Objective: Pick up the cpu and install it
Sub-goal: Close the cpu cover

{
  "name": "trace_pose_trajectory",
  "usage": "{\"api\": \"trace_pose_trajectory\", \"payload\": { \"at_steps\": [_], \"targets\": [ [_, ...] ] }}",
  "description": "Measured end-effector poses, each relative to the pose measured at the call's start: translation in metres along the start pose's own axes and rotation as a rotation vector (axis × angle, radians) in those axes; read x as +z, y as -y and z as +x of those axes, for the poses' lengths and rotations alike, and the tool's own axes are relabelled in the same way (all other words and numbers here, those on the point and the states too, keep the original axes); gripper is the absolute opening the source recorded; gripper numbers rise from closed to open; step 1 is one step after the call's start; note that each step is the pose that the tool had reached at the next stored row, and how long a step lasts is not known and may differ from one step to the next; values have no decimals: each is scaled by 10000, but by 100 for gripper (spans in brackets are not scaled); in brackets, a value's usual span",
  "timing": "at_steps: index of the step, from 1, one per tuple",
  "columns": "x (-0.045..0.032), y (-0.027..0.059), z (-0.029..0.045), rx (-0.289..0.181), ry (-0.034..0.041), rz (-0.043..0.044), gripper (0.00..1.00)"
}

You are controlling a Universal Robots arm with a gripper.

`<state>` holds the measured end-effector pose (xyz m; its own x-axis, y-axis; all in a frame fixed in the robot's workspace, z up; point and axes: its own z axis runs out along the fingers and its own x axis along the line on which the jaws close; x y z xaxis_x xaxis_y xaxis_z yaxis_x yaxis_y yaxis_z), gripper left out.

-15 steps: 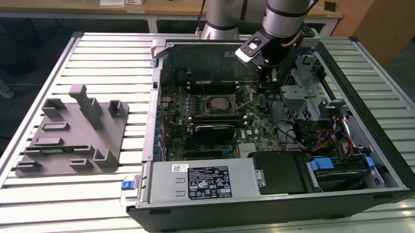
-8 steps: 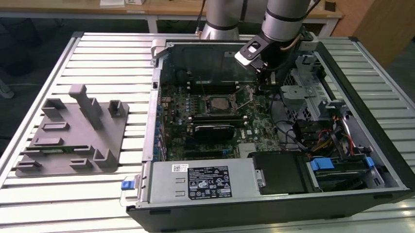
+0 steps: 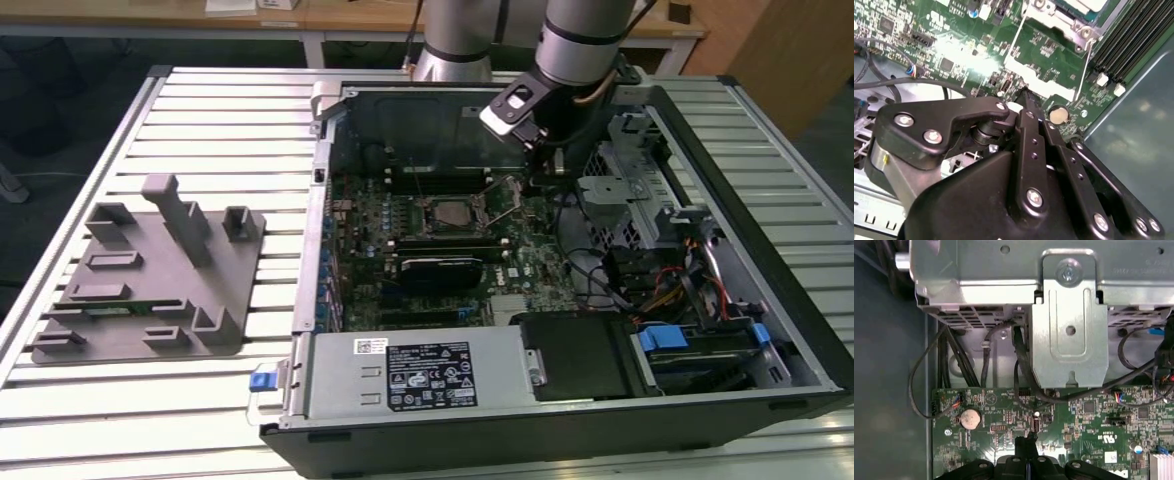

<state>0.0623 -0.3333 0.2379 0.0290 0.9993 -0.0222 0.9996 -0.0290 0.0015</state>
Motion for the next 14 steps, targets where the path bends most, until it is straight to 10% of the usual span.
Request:
{"api": "trace_pose_trajectory", "payload": {
  "at_steps": [14],
  "targets": [
    [-1,336,-10,26,-19,-24,11]
  ]
}}
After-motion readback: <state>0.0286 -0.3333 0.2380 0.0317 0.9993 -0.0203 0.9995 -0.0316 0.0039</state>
